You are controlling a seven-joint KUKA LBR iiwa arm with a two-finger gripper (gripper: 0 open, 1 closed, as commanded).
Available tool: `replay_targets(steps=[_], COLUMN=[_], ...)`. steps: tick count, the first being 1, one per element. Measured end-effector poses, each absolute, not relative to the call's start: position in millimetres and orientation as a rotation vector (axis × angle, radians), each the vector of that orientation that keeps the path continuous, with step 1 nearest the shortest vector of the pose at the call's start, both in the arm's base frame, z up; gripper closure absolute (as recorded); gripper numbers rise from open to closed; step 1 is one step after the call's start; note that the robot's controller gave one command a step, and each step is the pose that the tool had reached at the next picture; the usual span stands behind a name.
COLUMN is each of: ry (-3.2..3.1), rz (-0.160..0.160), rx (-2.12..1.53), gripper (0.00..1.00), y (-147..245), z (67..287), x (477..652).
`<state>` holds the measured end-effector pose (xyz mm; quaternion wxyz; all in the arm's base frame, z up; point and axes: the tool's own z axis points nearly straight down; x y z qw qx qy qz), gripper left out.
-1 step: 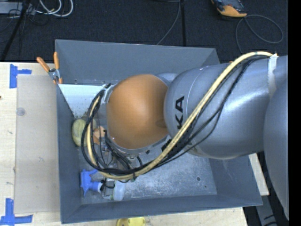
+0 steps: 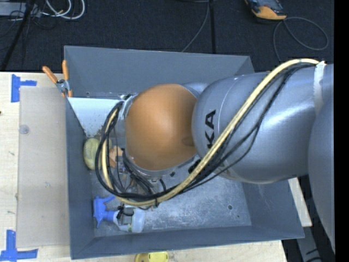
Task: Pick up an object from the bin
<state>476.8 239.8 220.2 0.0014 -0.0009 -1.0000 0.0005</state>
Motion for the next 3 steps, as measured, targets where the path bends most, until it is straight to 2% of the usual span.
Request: replay_targets(steps=[1,2,3], ry=[-3.130,-3.125,-3.125], rz=[0.004,0.003,0.005], rx=[0.138,0.268,0.199], gripper=[0.00,0.00,0.00], y=[236.8,232.1,224.2], z=[172.6,140.4,132.8], x=[473.0,492.7,481.0])
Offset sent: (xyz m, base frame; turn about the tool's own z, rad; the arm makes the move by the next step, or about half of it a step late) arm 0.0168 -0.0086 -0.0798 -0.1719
